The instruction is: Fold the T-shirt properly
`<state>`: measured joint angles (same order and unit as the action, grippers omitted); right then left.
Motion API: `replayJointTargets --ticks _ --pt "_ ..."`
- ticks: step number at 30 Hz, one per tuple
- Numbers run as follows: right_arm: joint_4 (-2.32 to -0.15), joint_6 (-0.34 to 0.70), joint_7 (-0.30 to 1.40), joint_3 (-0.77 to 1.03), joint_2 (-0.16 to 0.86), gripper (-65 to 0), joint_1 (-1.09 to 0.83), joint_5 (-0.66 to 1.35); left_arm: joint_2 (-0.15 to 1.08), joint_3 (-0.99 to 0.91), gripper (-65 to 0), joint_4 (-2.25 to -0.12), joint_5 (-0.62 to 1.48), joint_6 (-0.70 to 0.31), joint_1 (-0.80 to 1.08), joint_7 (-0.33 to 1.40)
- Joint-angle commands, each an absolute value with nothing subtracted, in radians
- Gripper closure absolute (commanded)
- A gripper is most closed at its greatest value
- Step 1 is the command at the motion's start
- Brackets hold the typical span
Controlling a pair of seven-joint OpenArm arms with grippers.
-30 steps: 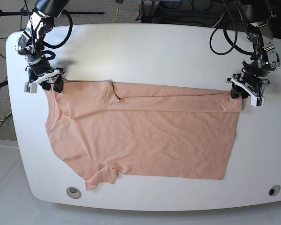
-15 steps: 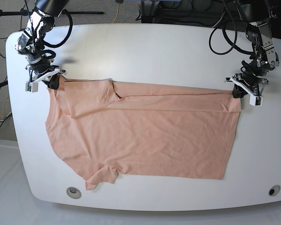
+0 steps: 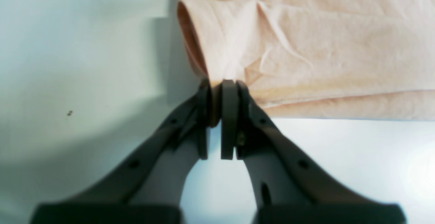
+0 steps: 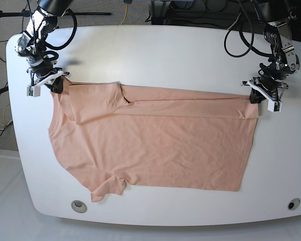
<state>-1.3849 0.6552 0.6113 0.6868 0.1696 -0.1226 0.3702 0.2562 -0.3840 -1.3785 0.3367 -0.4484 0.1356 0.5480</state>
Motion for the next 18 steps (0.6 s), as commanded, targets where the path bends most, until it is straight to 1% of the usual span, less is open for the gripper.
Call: replayJointTargets --ticks 1,11,15,18 --pt "-1.397 0.655 0.605 0.693 0.186 0.0 -0.116 0.379 0.272 -0.396 0.0 -1.390 0.331 -0.442 0.132 0.535" --pt "-1.396 0.639 0.603 0.685 0.183 0.0 -0.145 0.368 0.264 -0.399 0.0 -1.419 0.328 -0.443 0.181 0.544" --pt "-1.429 0.637 0.608 0.686 0.179 0.0 -0.193 0.368 0.260 -0.405 0.0 -1.471 0.323 -0.441 0.242 0.552" --pt "-1.500 0.640 0.607 0.687 0.172 0.0 -0.270 0.372 0.261 -0.408 0.0 -1.535 0.324 -0.443 0.329 0.556"
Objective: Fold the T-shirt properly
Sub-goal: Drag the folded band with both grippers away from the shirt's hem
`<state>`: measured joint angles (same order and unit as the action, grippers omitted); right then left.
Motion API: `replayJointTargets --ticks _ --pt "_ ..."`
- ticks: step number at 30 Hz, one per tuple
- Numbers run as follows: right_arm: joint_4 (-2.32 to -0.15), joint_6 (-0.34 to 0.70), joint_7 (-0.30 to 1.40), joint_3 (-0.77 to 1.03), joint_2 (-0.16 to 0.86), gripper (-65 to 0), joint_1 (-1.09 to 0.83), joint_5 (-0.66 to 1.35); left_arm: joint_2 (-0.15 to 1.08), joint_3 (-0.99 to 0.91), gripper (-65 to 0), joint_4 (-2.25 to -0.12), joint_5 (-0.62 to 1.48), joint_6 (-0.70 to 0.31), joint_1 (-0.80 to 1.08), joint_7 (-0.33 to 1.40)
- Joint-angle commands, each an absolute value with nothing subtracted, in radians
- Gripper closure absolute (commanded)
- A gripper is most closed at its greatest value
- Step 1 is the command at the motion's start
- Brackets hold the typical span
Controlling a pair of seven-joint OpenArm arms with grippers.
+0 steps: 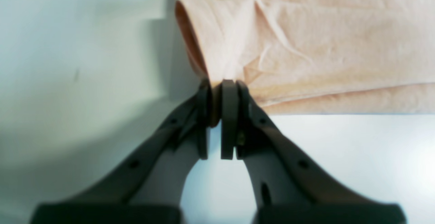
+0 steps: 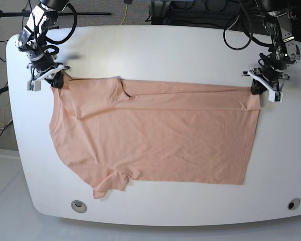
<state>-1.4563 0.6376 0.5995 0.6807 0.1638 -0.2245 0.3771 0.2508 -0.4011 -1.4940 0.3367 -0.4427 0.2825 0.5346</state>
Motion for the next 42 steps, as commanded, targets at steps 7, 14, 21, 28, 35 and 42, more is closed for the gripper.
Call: replayJointTargets --ticks 7,14,21,28,35,42 --pt "-1.554 0.635 0.609 0.686 0.163 0.0 -0.348 0.363 0.259 -0.440 0.0 -1.598 0.323 -0.444 0.410 0.552" --pt "-1.625 0.631 0.648 0.687 0.146 0.0 -0.430 0.329 0.265 -0.477 0.0 -1.637 0.323 -0.453 0.510 0.557" --pt "-1.693 0.638 0.709 0.695 0.122 0.0 -0.470 0.291 0.268 -0.481 0.0 -1.669 0.323 -0.455 0.552 0.569" --pt "-1.763 0.632 0.756 0.726 0.087 0.0 -0.531 0.287 0.273 -0.511 0.0 -1.706 0.324 -0.463 0.621 0.573" --pt "-1.767 0.634 0.727 0.735 0.059 0.0 -0.586 0.313 0.283 -0.535 0.0 -1.731 0.320 -0.470 0.676 0.578" --pt "-1.755 0.632 0.718 0.733 0.055 0.0 -0.617 0.311 0.300 -0.543 0.0 -1.738 0.322 -0.473 0.692 0.576"
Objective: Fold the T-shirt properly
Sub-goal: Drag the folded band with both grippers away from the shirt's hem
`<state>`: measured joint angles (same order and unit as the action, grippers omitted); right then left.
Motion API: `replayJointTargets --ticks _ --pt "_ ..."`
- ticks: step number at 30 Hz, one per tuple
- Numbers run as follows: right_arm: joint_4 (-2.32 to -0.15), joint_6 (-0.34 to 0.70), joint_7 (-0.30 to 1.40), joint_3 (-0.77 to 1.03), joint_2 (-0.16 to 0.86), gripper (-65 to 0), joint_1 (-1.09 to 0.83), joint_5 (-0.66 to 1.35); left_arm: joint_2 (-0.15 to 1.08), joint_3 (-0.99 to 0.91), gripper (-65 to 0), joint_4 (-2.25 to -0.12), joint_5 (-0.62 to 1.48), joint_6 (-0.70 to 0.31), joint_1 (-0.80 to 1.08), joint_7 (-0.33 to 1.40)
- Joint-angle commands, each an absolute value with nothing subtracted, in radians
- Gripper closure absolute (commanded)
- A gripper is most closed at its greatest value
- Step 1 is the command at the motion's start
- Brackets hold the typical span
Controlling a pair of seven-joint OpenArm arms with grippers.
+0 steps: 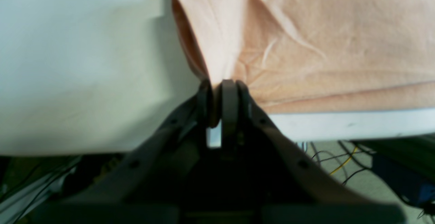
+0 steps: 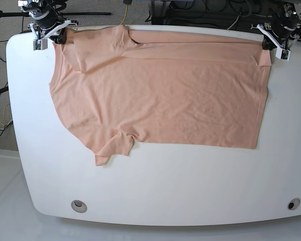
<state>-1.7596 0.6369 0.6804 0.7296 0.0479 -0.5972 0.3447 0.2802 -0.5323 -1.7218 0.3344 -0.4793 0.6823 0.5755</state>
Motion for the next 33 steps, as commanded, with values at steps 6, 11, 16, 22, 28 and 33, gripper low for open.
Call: replayJointTargets --ticks 6,11,16,22,28,33 --pt "-1.741 0.630 0.712 0.729 0.062 0.0 -0.635 0.301 0.313 -0.541 0.0 -1.724 0.322 -0.481 0.689 0.579" --pt "-1.728 0.631 0.711 0.728 0.066 0.0 -0.639 0.298 0.316 -0.534 0.0 -1.719 0.320 -0.481 0.681 0.581" --pt "-1.731 0.628 0.716 0.722 0.066 0.0 -0.625 0.284 0.315 -0.522 0.0 -1.707 0.322 -0.476 0.670 0.589" --pt "-1.735 0.628 0.717 0.721 0.067 0.0 -0.623 0.281 0.315 -0.524 0.0 -1.700 0.323 -0.477 0.667 0.592" --pt "-1.743 0.634 0.723 0.720 0.066 -0.3 -0.622 0.286 0.315 -0.527 -1.2 -1.697 0.322 -0.479 0.676 0.623" --pt "-1.741 0.634 0.733 0.722 0.066 -10.8 -0.620 0.285 0.315 -0.524 -11.2 -1.702 0.320 -0.478 0.683 0.666"
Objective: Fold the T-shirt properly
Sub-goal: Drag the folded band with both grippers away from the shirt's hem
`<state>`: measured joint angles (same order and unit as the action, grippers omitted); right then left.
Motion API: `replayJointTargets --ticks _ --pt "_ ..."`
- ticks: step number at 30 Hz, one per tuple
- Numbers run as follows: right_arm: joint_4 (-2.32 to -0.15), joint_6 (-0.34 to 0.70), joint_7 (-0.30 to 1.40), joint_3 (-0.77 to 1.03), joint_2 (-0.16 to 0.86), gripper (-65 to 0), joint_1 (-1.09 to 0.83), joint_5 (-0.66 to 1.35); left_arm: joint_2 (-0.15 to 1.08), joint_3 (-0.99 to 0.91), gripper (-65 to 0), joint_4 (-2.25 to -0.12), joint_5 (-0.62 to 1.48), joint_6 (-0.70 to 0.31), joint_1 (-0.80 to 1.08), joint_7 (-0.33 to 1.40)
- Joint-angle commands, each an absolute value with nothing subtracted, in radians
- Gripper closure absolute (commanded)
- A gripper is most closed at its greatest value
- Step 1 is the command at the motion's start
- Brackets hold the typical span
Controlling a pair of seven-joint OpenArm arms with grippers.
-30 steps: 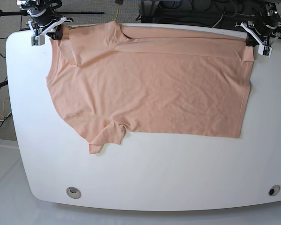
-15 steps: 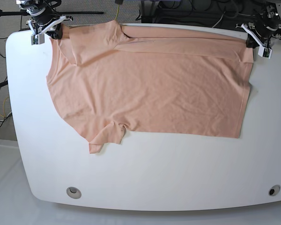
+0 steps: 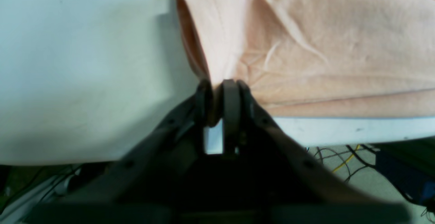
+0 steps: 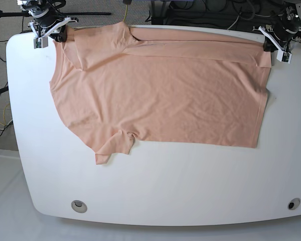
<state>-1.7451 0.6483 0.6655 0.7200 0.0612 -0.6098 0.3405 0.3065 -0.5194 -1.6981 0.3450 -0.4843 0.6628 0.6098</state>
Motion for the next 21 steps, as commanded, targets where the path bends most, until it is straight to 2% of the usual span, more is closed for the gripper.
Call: replayJointTargets --ticks 1,2,4,8,12,16,21 --pt "-1.741 0.635 0.736 0.722 0.065 -13.7 -0.620 0.285 0.316 -0.524 -13.1 -1.703 0.320 -0.477 0.684 0.671" --pt "-1.741 0.635 0.738 0.722 0.065 -16.7 -0.619 0.285 0.316 -0.524 -15.0 -1.704 0.319 -0.477 0.685 0.675" --pt "-1.740 0.636 0.736 0.723 0.068 -26.9 -0.614 0.297 0.316 -0.523 -20.1 -1.707 0.307 -0.472 0.686 0.684" --pt "-1.743 0.637 0.724 0.723 0.067 -30.6 -0.613 0.300 0.318 -0.524 -24.6 -1.717 0.307 -0.474 0.688 0.645" --pt "-1.756 0.642 0.711 0.729 0.069 -29.7 -0.609 0.311 0.319 -0.531 -25.0 -1.735 0.306 -0.476 0.689 0.603" --pt "-1.786 0.652 0.706 0.755 0.070 -26.7 -0.601 0.338 0.317 -0.546 -21.1 -1.772 0.301 -0.474 0.681 0.589" --pt "-1.807 0.654 0.704 0.756 0.070 -23.5 -0.600 0.346 0.319 -0.556 -21.9 -1.805 0.304 -0.472 0.678 0.598"
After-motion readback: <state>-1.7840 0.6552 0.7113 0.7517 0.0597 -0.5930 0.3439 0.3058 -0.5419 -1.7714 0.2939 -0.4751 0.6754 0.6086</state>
